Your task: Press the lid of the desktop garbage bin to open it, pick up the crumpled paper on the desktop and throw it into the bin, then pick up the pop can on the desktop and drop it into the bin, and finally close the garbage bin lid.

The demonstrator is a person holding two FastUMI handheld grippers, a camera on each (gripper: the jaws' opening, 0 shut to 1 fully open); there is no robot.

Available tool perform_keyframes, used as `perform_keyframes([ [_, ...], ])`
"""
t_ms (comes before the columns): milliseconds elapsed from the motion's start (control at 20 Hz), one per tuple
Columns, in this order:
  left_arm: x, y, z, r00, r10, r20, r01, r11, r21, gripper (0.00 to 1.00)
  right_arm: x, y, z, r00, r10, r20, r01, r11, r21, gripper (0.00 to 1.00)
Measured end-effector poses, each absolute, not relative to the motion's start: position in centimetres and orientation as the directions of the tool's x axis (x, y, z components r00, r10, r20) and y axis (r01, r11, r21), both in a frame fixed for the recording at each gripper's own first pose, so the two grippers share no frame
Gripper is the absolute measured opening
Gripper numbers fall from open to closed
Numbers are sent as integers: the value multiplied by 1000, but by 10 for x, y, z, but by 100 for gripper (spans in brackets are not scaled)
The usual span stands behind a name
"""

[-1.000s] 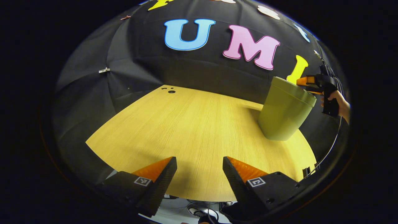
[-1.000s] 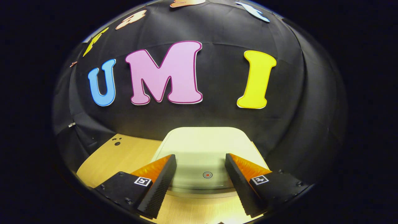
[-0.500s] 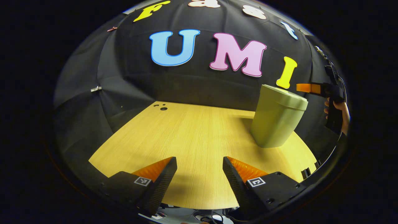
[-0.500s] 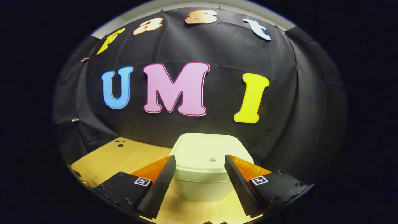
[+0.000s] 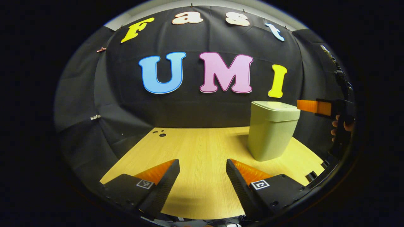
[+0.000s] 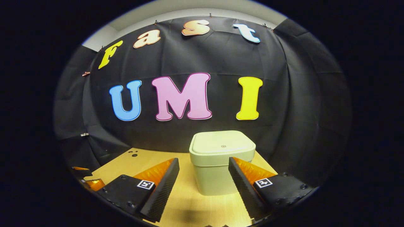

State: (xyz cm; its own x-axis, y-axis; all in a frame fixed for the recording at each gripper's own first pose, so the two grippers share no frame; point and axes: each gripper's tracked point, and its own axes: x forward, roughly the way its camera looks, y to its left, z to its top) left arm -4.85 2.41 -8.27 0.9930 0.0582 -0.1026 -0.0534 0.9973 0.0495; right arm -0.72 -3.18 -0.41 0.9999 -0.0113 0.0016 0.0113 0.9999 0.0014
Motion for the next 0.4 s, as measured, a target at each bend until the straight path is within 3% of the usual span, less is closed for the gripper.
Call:
perform_keyframes([
  [400,-56,16,-85,993,45,-111,-43,999,14,96,-34,10,-60,991,91,-101,-97,993,-63,99],
])
